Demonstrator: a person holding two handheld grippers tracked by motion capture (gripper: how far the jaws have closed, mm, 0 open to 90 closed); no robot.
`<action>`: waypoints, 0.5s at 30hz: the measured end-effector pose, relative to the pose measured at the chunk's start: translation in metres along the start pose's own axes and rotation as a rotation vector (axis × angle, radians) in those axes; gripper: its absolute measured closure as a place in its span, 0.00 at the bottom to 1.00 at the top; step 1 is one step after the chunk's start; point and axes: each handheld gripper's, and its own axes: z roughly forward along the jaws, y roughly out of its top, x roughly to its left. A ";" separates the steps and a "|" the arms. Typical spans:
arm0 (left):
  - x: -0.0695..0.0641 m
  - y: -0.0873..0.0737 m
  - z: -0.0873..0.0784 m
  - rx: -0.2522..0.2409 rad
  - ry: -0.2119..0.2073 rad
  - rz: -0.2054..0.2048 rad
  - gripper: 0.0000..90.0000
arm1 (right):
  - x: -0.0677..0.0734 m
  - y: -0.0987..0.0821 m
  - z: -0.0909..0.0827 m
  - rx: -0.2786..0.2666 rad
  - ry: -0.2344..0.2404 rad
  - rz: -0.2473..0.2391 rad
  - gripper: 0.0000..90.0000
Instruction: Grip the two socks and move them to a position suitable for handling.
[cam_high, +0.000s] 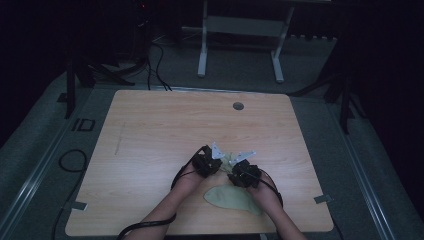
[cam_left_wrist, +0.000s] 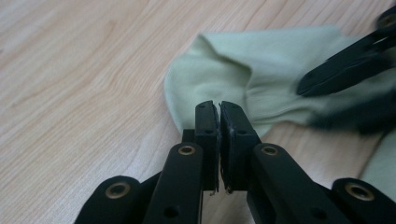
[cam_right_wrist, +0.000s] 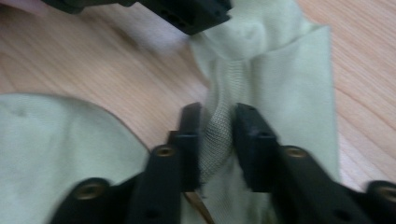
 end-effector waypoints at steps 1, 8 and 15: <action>0.000 -0.001 0.003 0.012 0.001 -0.001 0.95 | -0.001 0.000 0.000 0.002 -0.009 -0.001 0.89; -0.001 -0.003 0.004 0.005 0.001 0.001 0.97 | -0.007 0.005 -0.009 -0.011 -0.005 0.030 0.93; 0.001 -0.004 0.003 0.014 0.012 0.012 0.97 | -0.027 0.011 -0.033 -0.065 -0.034 0.072 0.93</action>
